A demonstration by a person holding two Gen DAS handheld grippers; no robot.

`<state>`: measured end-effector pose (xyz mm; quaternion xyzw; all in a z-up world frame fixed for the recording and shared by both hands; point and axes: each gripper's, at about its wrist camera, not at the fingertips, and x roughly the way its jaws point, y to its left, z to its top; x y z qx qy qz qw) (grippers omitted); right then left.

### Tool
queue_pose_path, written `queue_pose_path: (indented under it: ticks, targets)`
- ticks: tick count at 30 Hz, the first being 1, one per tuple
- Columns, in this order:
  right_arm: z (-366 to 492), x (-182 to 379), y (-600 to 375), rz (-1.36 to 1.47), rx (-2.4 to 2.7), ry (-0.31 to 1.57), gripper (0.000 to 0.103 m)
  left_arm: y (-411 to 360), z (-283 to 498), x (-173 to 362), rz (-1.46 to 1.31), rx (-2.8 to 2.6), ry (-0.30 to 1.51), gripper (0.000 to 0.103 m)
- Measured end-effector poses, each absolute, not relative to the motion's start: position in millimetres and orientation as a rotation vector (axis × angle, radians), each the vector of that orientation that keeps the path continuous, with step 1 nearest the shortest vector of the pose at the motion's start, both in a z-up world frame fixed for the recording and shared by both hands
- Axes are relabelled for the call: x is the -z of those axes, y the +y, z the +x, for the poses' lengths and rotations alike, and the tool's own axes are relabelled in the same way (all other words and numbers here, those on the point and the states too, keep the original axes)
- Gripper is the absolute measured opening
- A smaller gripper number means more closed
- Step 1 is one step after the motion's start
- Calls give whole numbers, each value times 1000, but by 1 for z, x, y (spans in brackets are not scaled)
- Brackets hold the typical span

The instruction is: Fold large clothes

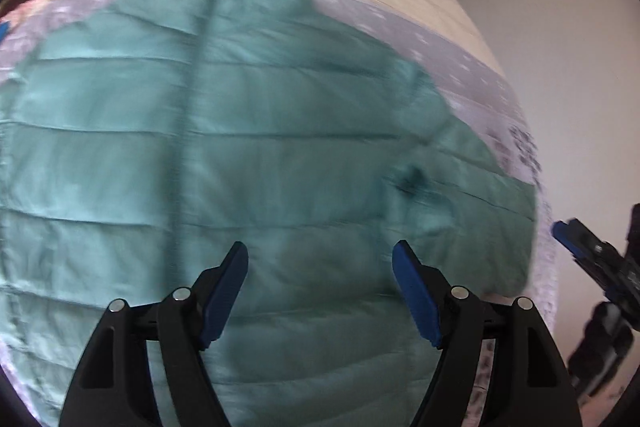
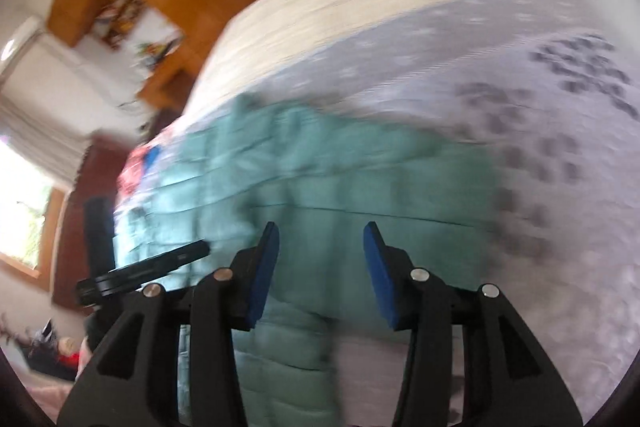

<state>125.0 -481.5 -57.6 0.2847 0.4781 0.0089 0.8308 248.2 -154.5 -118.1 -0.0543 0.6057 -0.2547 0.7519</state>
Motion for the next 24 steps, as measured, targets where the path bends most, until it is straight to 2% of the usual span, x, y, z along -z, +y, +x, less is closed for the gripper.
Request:
queue_pose_path:
  ticks: [4,6,8,10,12,13,24]
  targets:
    - [107,67,-506,620,74,1021,44,-194,238,122,-96,638,1351,75]
    - [99,74,-515,634,111,1032,44,-211,236,128,-77,649,1375,72]
    - [92,82,-523,649,131,1039,44,-223,236,134,-58,645,1387,57]
    - [87,88,-529,665,144,1044,44,-223,237,136,-78,648,1400,27]
    - [85,93,-530,677,150,1047,44,-215,237,132,-130,664,1397,12]
    - [86,96,-529,682,151,1048,44,-209,236,129,-141,661,1387,8]
    - [116,99,-493,703,16,1069,44,-101,243,60,-207,522,1161,5]
